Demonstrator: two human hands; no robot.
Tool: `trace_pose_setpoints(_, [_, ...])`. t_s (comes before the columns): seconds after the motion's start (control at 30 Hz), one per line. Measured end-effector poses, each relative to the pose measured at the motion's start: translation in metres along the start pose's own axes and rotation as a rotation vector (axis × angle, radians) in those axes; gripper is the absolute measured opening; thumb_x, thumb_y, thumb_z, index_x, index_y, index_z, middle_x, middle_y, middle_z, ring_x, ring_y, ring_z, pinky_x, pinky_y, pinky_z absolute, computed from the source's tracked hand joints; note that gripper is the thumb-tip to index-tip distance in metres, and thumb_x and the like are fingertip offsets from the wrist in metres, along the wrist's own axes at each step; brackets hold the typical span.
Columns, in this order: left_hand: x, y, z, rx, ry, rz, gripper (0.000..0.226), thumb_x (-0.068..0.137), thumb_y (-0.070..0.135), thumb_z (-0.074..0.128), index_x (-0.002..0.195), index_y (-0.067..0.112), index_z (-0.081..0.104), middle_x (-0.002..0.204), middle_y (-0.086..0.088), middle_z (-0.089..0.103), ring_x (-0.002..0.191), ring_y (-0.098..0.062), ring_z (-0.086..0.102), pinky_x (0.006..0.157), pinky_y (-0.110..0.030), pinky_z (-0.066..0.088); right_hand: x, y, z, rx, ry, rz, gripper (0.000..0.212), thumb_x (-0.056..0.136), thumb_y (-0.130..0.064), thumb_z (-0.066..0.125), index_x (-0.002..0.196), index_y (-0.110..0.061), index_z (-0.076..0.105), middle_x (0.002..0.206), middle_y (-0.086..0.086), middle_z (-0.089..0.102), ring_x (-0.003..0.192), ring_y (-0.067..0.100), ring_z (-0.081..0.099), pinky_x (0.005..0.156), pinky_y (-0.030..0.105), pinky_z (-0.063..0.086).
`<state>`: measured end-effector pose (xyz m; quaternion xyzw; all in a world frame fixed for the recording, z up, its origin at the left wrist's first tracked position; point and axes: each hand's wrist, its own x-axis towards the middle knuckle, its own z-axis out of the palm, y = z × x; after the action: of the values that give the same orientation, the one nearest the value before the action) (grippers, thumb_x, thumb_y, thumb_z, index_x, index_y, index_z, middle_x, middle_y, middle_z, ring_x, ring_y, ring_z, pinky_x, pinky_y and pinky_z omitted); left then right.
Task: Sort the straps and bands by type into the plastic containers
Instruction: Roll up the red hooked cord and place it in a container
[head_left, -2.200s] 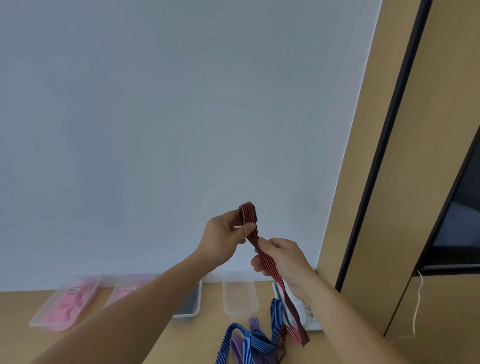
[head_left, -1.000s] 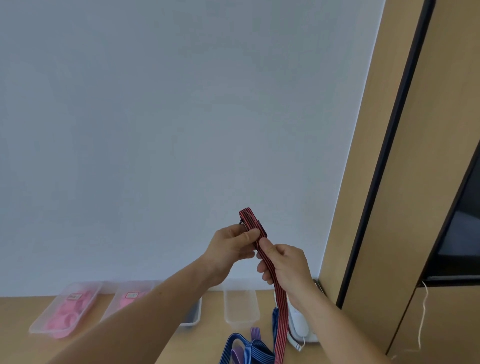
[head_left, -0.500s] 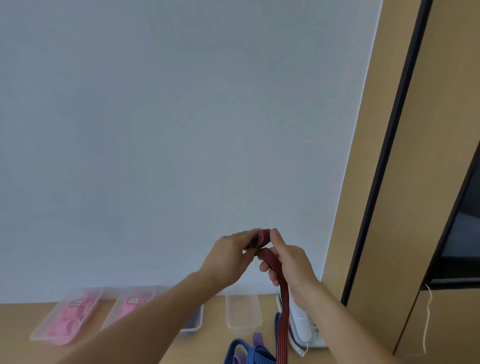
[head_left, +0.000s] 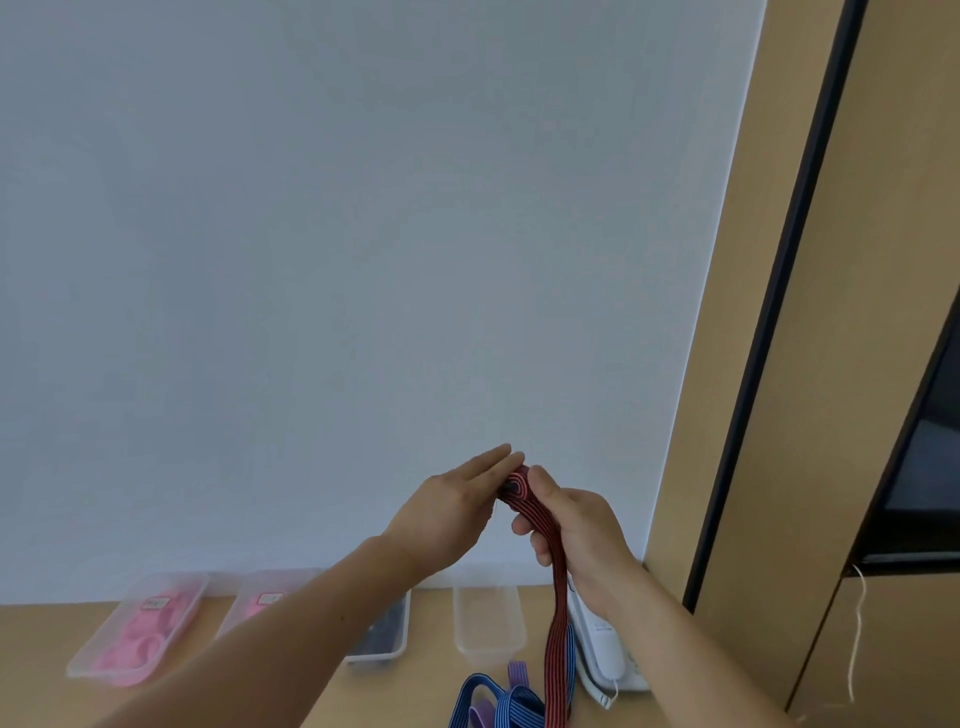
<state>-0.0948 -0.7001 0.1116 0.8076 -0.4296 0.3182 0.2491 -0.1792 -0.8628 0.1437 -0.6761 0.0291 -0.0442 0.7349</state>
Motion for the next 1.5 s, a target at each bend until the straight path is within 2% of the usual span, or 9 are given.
trace_pose_setpoints(0.13, [0.003,0.017,-0.005,-0.586,-0.042,-0.532,0.064,0.095,0.004,0.047,0.153,0.022,0.028,0.153,0.007,0.040,0.123,-0.010,0.057,0.092,-0.015,0.048,0.000,-0.002,-0.003,-0.033,0.044,-0.071,0.032,0.093,-0.037,0.062,0.091,-0.007,0.074,0.077,0.010,0.074,0.053,0.015,0.052,0.055,0.028,0.043])
trace_pose_setpoints(0.23, [0.015,0.028,-0.016,-1.125,-0.114,-0.885,0.043,0.098,0.035,0.050,0.133,0.011,0.058,0.128,-0.013,0.065,0.109,-0.021,0.067,0.093,-0.034,0.053,0.001,0.000,-0.002,-0.097,0.038,-0.130,0.024,0.094,-0.030,0.063,0.091,-0.009,0.074,0.082,0.012,0.074,0.057,0.017,0.057,0.057,0.030,0.045])
trace_pose_setpoints(0.37, [0.018,0.037,-0.020,-1.218,-0.245,-0.856,0.036,0.094,0.041,0.057,0.101,0.008,0.071,0.086,-0.005,0.072,0.095,-0.021,0.068,0.099,-0.042,0.047,0.000,0.003,-0.002,-0.139,0.044,-0.157,0.019,0.093,-0.029,0.064,0.089,-0.013,0.074,0.083,0.019,0.072,0.058,0.018,0.059,0.057,0.032,0.047])
trace_pose_setpoints(0.47, [0.017,0.036,-0.015,-1.270,-0.167,-0.845,0.028,0.094,0.033,0.062,0.105,0.007,0.067,0.088,-0.007,0.070,0.093,-0.022,0.068,0.099,-0.043,0.048,-0.001,0.002,-0.004,-0.161,0.066,-0.122,0.029,0.093,-0.033,0.063,0.086,-0.006,0.072,0.076,0.012,0.074,0.054,0.017,0.059,0.053,0.030,0.047])
trace_pose_setpoints(0.7, [0.021,0.038,-0.007,-1.129,-0.010,-0.807,0.024,0.094,0.015,0.065,0.115,0.005,0.058,0.105,-0.017,0.073,0.099,-0.038,0.069,0.093,-0.045,0.055,-0.003,0.009,-0.006,-0.251,0.168,-0.035,0.046,0.092,-0.040,0.063,0.078,0.004,0.068,0.054,0.005,0.063,0.043,0.015,0.049,0.048,0.029,0.039])
trace_pose_setpoints(0.93, [0.017,0.030,-0.002,-0.575,-0.001,-0.550,0.031,0.094,0.015,0.063,0.124,0.015,0.053,0.106,0.003,0.070,0.084,-0.002,0.069,0.074,-0.015,0.053,-0.004,0.000,-0.010,-0.230,0.128,-0.021,0.047,0.098,-0.039,0.054,0.076,-0.001,0.069,0.054,0.005,0.058,0.041,0.014,0.043,0.043,0.024,0.037])
trace_pose_setpoints(1.13, [0.010,0.021,0.004,-0.229,0.038,-0.194,0.031,0.096,0.032,0.050,0.124,0.022,0.054,0.100,0.011,0.069,0.086,-0.010,0.066,0.078,-0.026,0.054,0.001,-0.005,-0.007,-0.082,0.096,0.003,0.068,0.096,-0.057,0.044,0.083,0.004,0.071,0.059,0.008,0.059,0.045,0.017,0.043,0.047,0.027,0.036])
trace_pose_setpoints(1.33, [0.009,0.017,0.009,-0.010,0.099,0.009,0.044,0.087,0.008,0.061,0.127,0.021,0.049,0.111,0.004,0.070,0.083,-0.015,0.068,0.063,-0.028,0.058,0.001,-0.001,-0.007,-0.059,0.061,0.008,0.057,0.092,-0.056,0.052,0.076,-0.005,0.073,0.062,0.008,0.059,0.047,0.017,0.043,0.050,0.027,0.036])
trace_pose_setpoints(1.5, [0.007,0.009,0.008,-0.173,0.063,-0.140,0.049,0.092,0.012,0.061,0.138,0.027,0.052,0.130,0.009,0.061,0.105,-0.007,0.062,0.085,-0.007,0.046,0.000,0.001,-0.009,-0.051,0.051,-0.038,0.049,0.094,-0.048,0.054,0.084,-0.004,0.072,0.063,0.005,0.063,0.047,0.014,0.044,0.049,0.025,0.037])
